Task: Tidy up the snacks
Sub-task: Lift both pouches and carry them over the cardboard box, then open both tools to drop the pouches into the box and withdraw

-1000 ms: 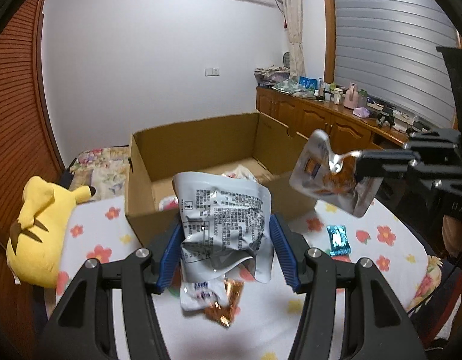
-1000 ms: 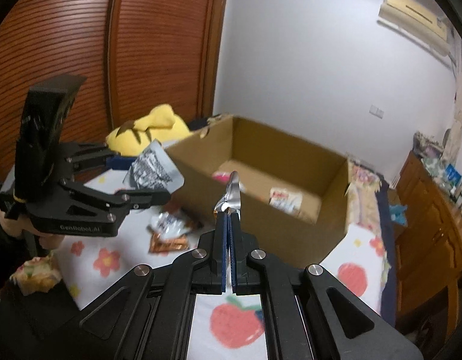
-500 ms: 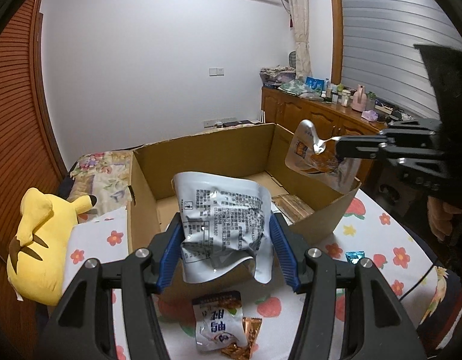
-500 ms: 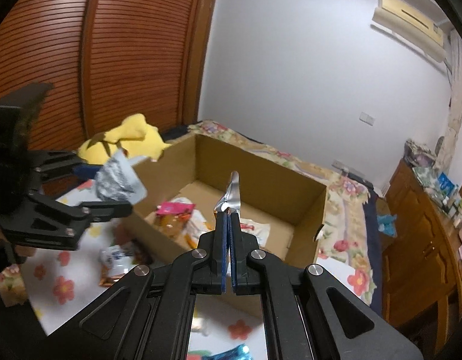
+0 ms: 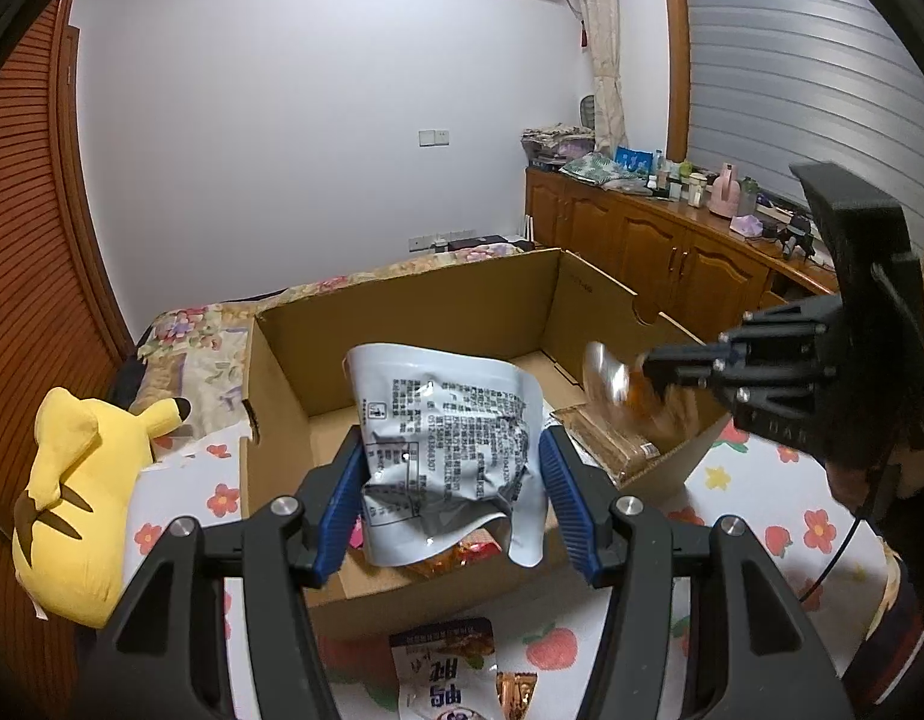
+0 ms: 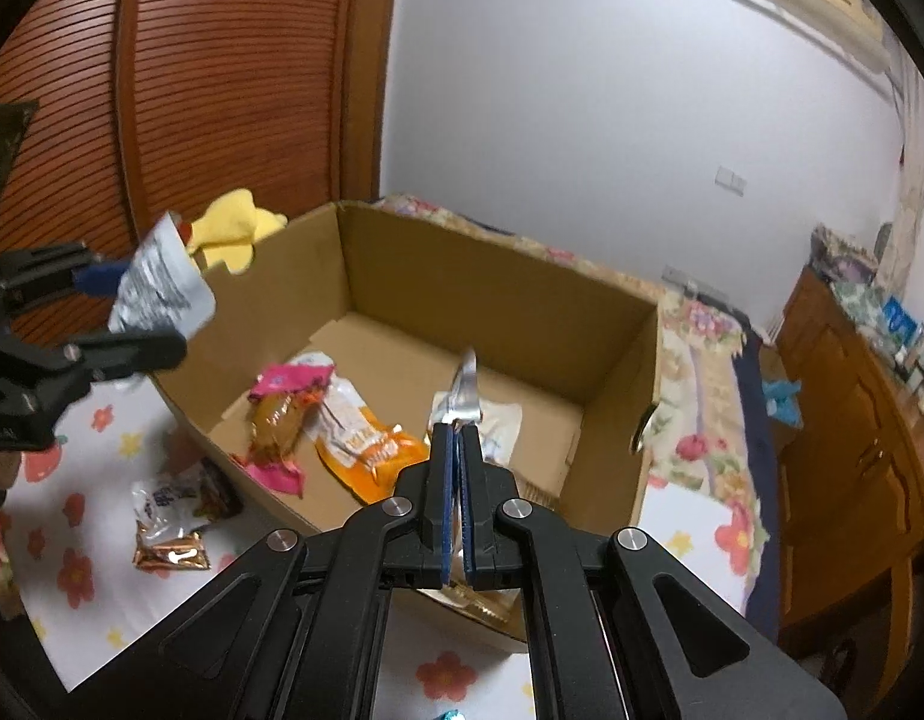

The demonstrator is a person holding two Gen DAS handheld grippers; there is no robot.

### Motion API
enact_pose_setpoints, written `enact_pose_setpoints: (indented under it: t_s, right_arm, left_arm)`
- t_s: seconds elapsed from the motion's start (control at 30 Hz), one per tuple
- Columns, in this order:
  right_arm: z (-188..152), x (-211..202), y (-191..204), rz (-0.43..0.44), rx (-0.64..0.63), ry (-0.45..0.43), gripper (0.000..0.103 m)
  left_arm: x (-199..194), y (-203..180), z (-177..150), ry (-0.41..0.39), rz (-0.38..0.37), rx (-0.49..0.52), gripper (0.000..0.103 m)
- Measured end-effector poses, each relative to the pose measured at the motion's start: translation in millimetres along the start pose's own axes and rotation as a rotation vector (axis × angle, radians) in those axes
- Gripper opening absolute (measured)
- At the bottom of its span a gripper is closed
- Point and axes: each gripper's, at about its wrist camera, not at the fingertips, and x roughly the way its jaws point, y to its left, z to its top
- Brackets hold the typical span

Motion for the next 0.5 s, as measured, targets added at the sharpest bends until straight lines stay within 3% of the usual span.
enact_pose_setpoints:
  t_s: [0.5]
  right_arm:
    - [-20.9,-8.6,-2.2,0.038,0.038,-0.002,0.003]
  left_arm:
    - [42.1,8.5,8.8,0.062,0.034,-0.025,0.059]
